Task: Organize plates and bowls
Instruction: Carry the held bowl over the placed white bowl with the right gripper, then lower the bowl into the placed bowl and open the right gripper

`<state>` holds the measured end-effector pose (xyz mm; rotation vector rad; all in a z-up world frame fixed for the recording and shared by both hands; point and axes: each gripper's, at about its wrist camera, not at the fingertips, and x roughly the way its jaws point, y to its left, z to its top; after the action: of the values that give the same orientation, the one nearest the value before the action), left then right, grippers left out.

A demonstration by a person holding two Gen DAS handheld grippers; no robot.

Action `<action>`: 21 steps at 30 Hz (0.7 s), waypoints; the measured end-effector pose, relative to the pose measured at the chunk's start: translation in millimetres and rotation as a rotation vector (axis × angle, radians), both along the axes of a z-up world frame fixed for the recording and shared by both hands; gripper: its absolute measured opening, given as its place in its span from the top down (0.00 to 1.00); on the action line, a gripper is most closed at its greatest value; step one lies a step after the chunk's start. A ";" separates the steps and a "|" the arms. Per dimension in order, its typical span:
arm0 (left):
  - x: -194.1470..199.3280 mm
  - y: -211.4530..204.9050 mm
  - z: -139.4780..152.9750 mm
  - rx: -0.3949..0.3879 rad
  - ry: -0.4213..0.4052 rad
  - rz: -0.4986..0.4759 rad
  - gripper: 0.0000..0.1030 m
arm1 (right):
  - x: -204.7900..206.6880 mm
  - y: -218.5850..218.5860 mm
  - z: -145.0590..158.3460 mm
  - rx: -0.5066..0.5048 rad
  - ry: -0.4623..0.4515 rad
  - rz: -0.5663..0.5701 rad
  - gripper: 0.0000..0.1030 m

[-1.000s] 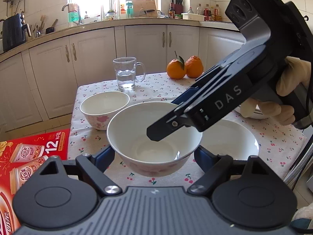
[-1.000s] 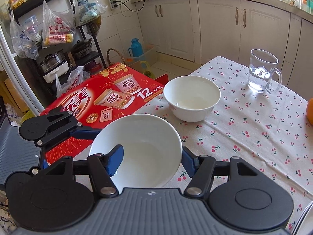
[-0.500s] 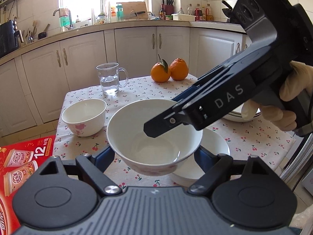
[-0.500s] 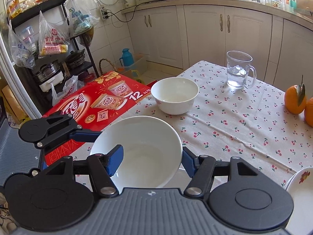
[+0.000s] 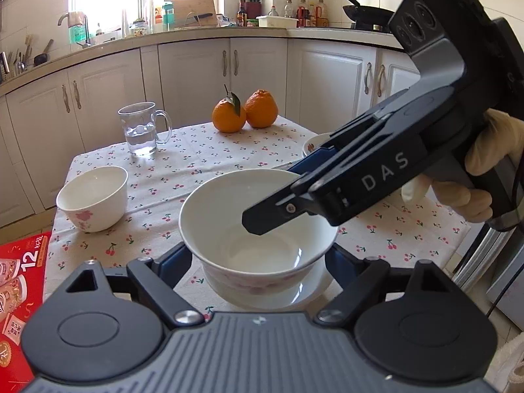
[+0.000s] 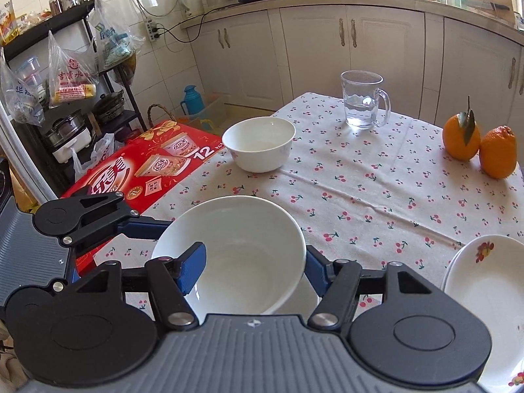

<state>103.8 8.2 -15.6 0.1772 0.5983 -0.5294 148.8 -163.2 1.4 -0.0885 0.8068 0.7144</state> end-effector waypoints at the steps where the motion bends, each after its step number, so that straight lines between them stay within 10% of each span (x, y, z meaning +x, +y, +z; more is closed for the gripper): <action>1: 0.0 -1.4 -0.9 0.001 0.002 -0.002 0.15 | -0.5 -1.3 -1.0 -0.003 0.003 -0.004 0.32; 21: 4.7 -6.6 -13.7 0.009 0.046 -0.018 0.15 | -3.5 -6.4 -16.9 -0.020 0.032 -0.023 0.32</action>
<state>108.5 1.6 -29.4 0.1792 0.6445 -0.5496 145.3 -169.6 -15.4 -0.0862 0.8443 0.6876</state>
